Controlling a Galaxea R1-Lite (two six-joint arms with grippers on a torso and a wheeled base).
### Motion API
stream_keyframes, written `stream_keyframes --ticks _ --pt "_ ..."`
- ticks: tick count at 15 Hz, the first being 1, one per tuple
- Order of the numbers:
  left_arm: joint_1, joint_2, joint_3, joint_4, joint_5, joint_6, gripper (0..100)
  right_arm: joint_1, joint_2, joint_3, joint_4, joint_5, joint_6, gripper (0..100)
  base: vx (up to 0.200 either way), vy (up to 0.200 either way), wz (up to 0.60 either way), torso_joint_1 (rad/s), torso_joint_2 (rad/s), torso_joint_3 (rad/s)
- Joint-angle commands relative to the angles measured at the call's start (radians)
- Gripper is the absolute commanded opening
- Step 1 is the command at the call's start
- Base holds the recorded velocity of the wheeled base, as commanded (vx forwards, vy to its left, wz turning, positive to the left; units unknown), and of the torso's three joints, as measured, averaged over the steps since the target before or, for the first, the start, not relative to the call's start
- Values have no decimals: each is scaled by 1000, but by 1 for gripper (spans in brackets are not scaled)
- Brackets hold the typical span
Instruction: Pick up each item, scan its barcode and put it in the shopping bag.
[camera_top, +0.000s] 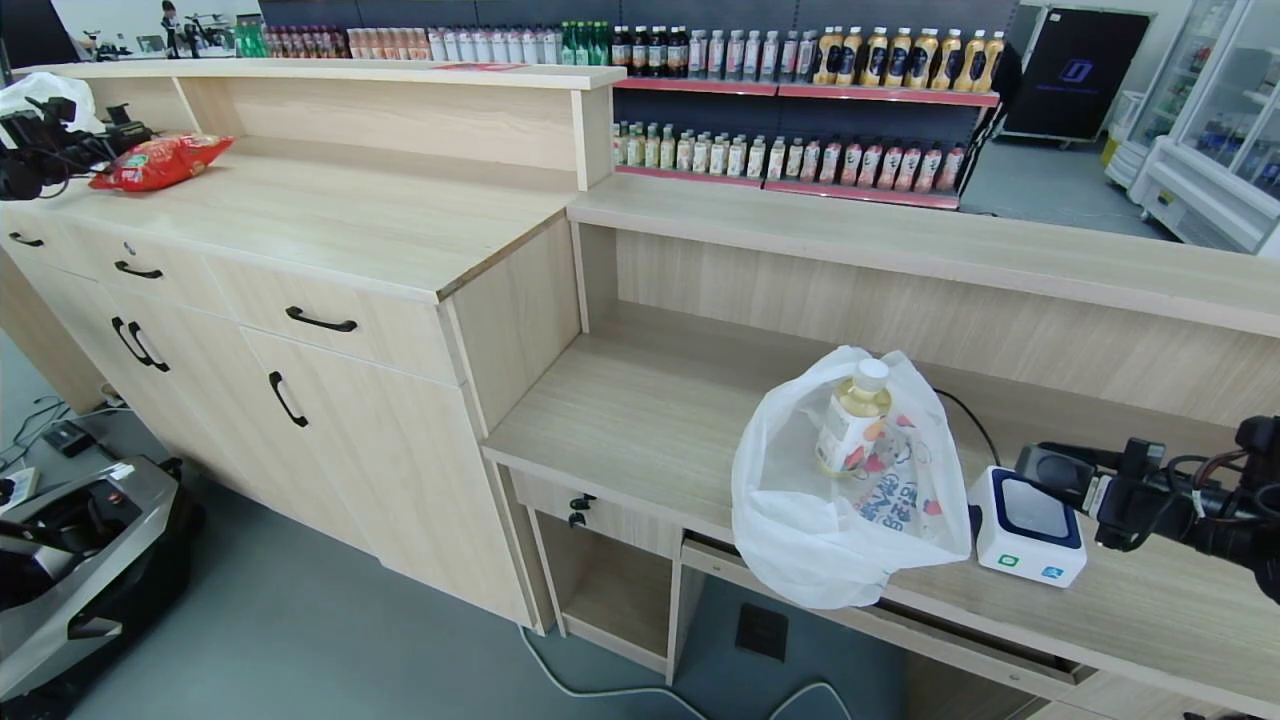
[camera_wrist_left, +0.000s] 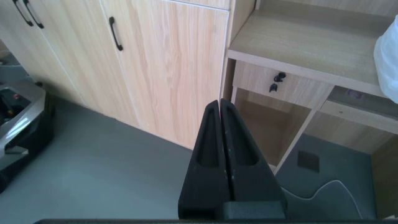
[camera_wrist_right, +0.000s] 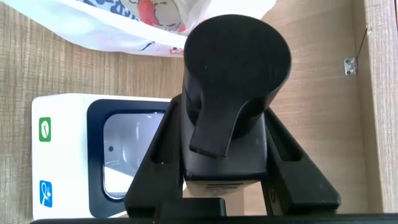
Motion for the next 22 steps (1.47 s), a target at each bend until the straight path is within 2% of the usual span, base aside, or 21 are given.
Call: stream_keyframes --ticks 1,5,22 --pt "0 0 0 0 0 0 0 0 12 -7 -3 0 1 0 0 0 0 0 0 0" --pt "0 0 0 0 0 0 0 11 31 -40 -3 0 1 0 0 0 0 0 0 0" --pt "0 0 0 0 0 0 0 20 15 -17 3 -3 1 0 0 0 0 0 0 0"
